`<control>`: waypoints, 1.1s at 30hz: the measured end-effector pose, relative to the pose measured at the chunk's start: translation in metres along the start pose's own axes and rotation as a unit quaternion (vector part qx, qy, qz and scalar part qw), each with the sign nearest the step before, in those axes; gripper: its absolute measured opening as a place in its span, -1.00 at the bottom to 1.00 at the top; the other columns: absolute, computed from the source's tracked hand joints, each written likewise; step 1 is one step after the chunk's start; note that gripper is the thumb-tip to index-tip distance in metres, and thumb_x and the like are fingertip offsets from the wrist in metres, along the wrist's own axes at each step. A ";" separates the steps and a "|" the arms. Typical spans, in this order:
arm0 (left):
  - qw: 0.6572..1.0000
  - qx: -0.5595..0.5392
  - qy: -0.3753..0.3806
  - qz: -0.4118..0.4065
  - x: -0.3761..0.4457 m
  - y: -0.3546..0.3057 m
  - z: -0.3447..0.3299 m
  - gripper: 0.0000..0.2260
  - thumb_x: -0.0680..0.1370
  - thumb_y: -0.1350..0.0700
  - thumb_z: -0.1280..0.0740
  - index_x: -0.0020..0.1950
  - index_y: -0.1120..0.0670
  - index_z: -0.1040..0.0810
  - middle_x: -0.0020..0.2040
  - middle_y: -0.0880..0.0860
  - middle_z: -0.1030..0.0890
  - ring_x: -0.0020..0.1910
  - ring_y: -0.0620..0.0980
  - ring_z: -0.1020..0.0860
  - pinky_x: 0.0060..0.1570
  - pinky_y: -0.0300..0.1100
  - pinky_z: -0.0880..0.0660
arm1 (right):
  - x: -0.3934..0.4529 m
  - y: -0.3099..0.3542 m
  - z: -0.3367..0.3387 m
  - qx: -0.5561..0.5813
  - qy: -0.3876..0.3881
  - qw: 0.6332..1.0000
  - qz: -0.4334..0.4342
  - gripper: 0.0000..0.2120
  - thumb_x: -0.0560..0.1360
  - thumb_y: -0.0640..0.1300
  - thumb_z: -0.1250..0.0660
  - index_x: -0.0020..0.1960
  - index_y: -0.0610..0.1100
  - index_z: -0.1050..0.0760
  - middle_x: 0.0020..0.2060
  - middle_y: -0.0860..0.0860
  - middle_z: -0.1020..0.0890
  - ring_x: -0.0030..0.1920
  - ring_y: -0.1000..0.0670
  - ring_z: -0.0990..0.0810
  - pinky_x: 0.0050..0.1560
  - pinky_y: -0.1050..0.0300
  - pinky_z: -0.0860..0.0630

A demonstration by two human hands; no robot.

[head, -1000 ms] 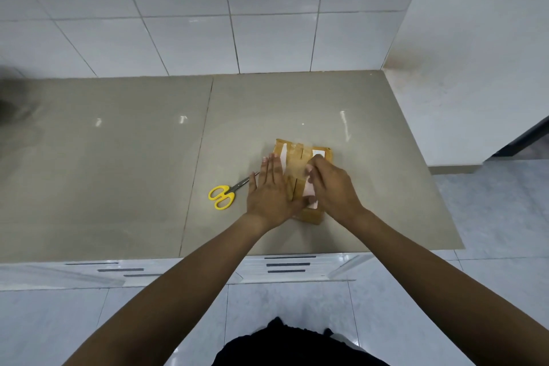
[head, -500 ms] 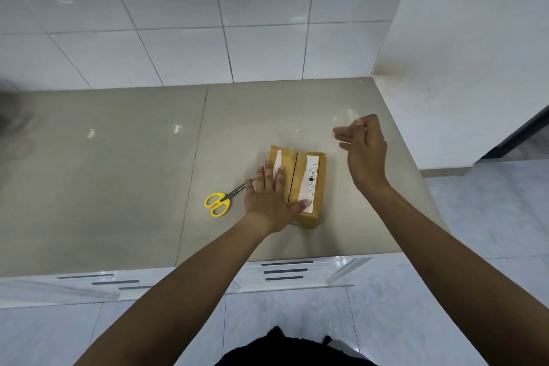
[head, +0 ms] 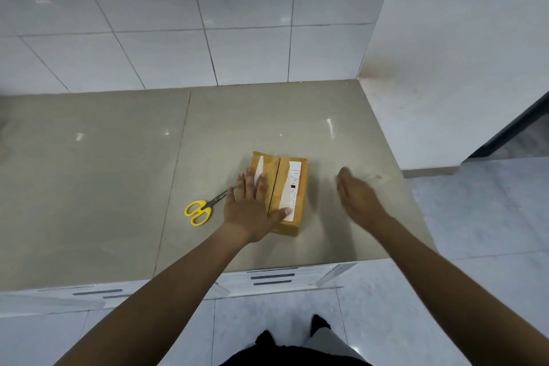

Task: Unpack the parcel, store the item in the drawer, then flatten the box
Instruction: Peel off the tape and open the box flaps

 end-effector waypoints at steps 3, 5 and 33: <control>1.000 0.004 -0.002 0.003 0.002 0.000 -0.001 -0.12 0.46 -0.46 0.09 0.55 0.07 0.29 0.56 0.15 0.30 0.54 0.18 0.25 0.49 0.14 0.12 | -0.017 0.006 -0.043 -0.058 0.075 0.995 0.034 -0.90 0.60 -0.22 -0.13 0.02 -0.23 -0.40 -0.07 -0.23 -0.59 -0.02 -0.26 -0.55 -0.08 -0.05 -0.37; 1.000 0.005 -0.003 0.004 0.003 0.001 -0.001 -0.11 0.46 -0.46 0.08 0.55 0.07 0.29 0.56 0.15 0.31 0.55 0.18 0.24 0.49 0.14 0.11 | -0.023 0.005 -0.059 -0.092 0.078 0.992 0.035 -0.78 0.62 -0.16 -0.10 0.19 -0.21 -0.41 0.19 -0.19 -0.54 0.23 -0.22 -0.47 0.20 -0.11 -0.34; 0.990 -0.115 -0.034 0.074 -0.007 -0.033 0.010 -0.19 0.57 -0.28 -0.05 0.54 0.24 0.21 0.57 0.24 0.16 0.51 0.29 -0.08 0.38 0.08 -0.25 | -0.003 0.056 -0.043 0.264 -0.056 0.955 -0.126 -0.70 0.65 0.00 -0.08 0.32 -0.09 -0.37 0.23 -0.04 -0.50 0.24 -0.08 -0.49 0.23 0.05 -0.40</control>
Point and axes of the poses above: each hand's wrist, its own x-axis towards the middle knuckle, its own z-axis out of the back of the hand, y = z × x, the point moved 7 cm from there along x, towards the middle knuckle
